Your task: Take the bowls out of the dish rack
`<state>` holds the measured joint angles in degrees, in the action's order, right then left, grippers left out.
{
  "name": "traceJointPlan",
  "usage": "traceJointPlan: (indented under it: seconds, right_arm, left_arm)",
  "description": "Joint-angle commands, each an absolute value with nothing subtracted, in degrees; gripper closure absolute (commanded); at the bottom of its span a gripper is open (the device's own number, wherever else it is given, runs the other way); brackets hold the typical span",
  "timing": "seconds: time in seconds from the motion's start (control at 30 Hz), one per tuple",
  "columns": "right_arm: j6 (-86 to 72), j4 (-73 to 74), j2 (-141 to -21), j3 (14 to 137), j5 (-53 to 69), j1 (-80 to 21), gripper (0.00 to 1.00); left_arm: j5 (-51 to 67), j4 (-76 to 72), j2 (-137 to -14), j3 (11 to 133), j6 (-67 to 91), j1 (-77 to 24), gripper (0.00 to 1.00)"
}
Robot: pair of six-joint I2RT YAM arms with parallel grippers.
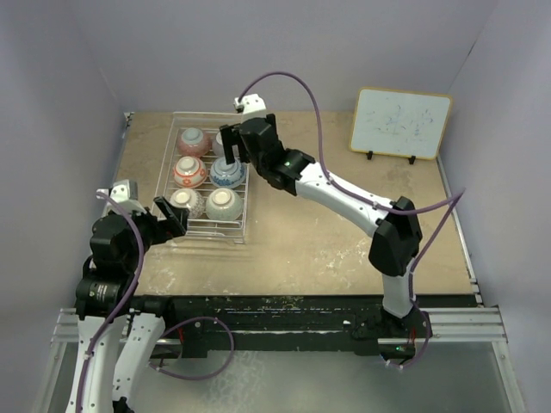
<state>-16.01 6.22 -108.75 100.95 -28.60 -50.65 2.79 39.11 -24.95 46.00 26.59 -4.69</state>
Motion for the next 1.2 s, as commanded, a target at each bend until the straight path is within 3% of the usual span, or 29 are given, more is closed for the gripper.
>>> traceJointPlan:
  seconds: [0.0, 0.37, 0.83, 1.0, 1.17]
  right_arm:
    - [-13.0, 10.2, -114.1, 112.1, -22.4, -50.1, 0.08]
    - [-16.6, 11.0, -125.7, 120.2, -14.2, -48.8, 0.11]
    - [-16.0, 9.6, -131.5, 121.5, -14.6, -48.8, 0.11]
    - [-16.0, 8.0, -133.7, 122.3, -15.0, -48.8, 0.2]
    - [-15.5, 3.3, -134.7, 120.8, -17.7, -48.8, 0.21]
  left_arm:
    - [4.0, 37.6, -27.1, 45.7, 27.5, -5.0, 0.01]
    - [3.1, 37.5, -25.7, 45.4, 27.8, -5.0, 0.01]
    - [3.5, 37.8, -26.8, 45.6, 27.8, -5.0, 0.01]
    - [3.6, 37.8, -26.8, 45.6, 27.7, -5.0, 0.01]
    - [3.3, 37.8, -27.0, 45.6, 27.8, -5.0, 0.01]
